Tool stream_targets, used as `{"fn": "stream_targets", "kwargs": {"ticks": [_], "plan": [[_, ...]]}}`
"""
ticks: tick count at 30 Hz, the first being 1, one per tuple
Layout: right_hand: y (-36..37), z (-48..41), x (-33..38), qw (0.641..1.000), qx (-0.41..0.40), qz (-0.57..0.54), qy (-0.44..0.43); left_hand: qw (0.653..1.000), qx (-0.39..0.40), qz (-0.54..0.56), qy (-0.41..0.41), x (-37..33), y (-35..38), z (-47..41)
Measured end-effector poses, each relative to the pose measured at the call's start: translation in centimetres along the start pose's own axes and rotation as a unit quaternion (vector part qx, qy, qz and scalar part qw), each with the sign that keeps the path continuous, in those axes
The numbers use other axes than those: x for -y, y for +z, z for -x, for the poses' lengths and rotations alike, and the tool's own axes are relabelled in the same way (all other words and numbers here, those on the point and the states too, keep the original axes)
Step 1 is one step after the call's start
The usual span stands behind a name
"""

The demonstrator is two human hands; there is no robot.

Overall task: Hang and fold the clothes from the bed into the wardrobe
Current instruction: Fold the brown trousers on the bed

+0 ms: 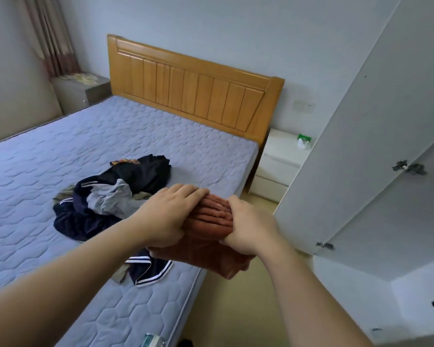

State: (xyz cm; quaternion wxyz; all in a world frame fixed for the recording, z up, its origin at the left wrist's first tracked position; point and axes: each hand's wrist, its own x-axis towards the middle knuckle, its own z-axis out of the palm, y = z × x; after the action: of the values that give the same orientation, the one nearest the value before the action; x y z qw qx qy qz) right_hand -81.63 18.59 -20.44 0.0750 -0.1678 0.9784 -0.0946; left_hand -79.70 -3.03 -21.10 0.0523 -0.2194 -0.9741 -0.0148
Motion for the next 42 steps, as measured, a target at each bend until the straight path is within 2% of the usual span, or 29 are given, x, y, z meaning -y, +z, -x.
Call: {"fn": "stream_targets", "kwargs": {"ticks": [5, 9, 15, 23, 28, 31, 35, 39, 41, 42], "plan": [[-3.6, -9.5, -4.5, 0.996, 0.039, -0.063, 0.056, 0.999, 0.026, -0.013, 0.032, 3.7, -0.8, -11.4], [-7.8, -14.4, -11.9, 0.978, 0.025, -0.167, 0.124, 0.997, 0.029, 0.024, 0.074, 2.6, -1.6, -21.7], [-15.5, -16.6, -24.4, 0.954, -0.070, -0.192, 0.218, 0.981, -0.033, 0.044, 0.186, -3.4, -2.8, -38.5], [-27.5, -14.1, -37.0, 0.909, -0.257, -0.088, 0.316, 0.919, -0.187, 0.071, 0.340, -14.7, -9.4, -57.2], [-34.6, -11.4, -40.4, 0.853, -0.364, 0.056, 0.370, 0.848, -0.306, 0.133, 0.412, -21.6, -13.8, -65.3], [-38.9, -10.1, -41.7, 0.803, -0.419, 0.132, 0.402, 0.796, -0.379, 0.173, 0.440, -25.6, -17.3, -69.5], [-44.5, -8.2, -43.4, 0.725, -0.488, 0.251, 0.417, 0.689, -0.486, 0.241, 0.480, -31.1, -22.2, -74.3], [-48.6, -6.4, -46.1, 0.627, -0.502, 0.378, 0.459, 0.567, -0.599, 0.321, 0.465, -37.8, -25.3, -78.4], [-49.0, -5.9, -48.2, 0.580, -0.495, 0.435, 0.479, 0.528, -0.622, 0.346, 0.463, -41.7, -25.2, -80.5], [-48.6, -5.8, -49.6, 0.562, -0.486, 0.457, 0.489, 0.520, -0.624, 0.352, 0.465, -43.5, -24.9, -81.6]]}}
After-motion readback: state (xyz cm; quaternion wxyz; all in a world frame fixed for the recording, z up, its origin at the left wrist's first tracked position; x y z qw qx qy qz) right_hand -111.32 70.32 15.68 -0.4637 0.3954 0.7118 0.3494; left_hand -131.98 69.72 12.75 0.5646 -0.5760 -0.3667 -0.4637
